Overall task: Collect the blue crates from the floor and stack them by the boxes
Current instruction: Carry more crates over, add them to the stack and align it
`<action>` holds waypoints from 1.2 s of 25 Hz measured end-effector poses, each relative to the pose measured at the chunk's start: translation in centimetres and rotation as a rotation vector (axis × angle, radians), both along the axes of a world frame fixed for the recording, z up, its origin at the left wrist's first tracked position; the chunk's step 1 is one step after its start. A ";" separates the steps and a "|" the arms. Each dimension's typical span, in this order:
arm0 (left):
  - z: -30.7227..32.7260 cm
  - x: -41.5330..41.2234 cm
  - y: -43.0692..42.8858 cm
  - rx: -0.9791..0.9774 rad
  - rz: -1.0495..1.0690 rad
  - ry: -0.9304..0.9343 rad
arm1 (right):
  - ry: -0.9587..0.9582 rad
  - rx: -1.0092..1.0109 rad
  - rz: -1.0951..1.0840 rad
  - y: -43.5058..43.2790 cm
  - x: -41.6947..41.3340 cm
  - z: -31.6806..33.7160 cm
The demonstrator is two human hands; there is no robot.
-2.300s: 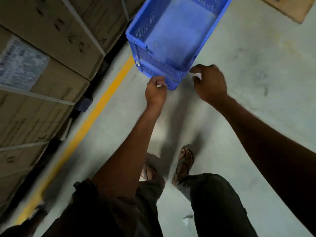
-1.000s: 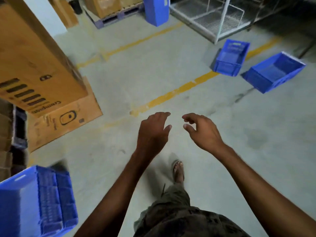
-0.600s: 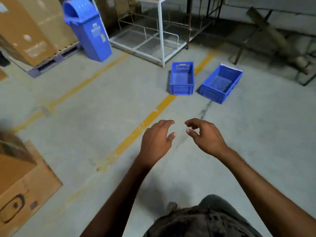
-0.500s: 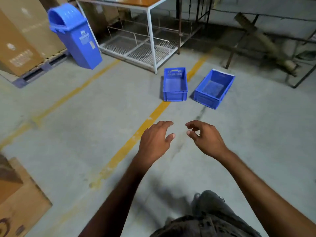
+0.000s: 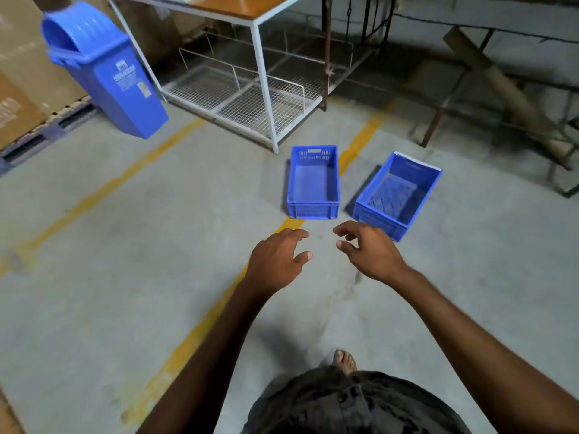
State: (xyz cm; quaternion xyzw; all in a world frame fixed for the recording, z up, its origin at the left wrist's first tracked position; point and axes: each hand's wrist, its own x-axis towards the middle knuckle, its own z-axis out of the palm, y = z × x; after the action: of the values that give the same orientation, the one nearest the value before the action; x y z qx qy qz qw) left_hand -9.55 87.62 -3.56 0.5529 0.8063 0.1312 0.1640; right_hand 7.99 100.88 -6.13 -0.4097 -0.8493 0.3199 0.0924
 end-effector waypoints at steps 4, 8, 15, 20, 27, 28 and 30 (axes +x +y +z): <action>-0.9 -5.6 10.1 -0.019 0.010 -0.017 | -0.038 -0.018 0.037 10.7 -6.7 -1.2; -4.9 -12.2 20.2 -0.029 0.030 -0.068 | -0.100 -0.065 0.038 20.5 -13.5 -6.3; -17.1 -23.1 34.3 -0.244 0.062 -0.263 | -0.277 -0.205 -0.013 34.4 -22.9 -19.6; -29.0 -27.2 41.7 -0.311 0.160 -0.385 | -0.294 -0.288 -0.034 41.9 -28.3 -32.0; -48.2 -26.6 46.6 -0.299 0.405 -0.635 | -0.512 -0.267 0.222 47.0 -32.1 -54.0; -50.6 -26.2 46.9 -0.296 0.423 -0.659 | -0.546 -0.205 0.250 47.7 -32.4 -56.7; -54.8 -25.4 47.1 -0.281 0.451 -0.697 | -0.576 -0.102 0.260 48.9 -33.1 -61.0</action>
State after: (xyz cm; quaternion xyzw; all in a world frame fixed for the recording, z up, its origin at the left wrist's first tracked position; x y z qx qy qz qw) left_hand -34.96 134.76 -58.35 0.2582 0.8133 0.2315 0.4672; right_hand -25.15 149.73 -67.14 -0.3755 -0.8686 0.2420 -0.2144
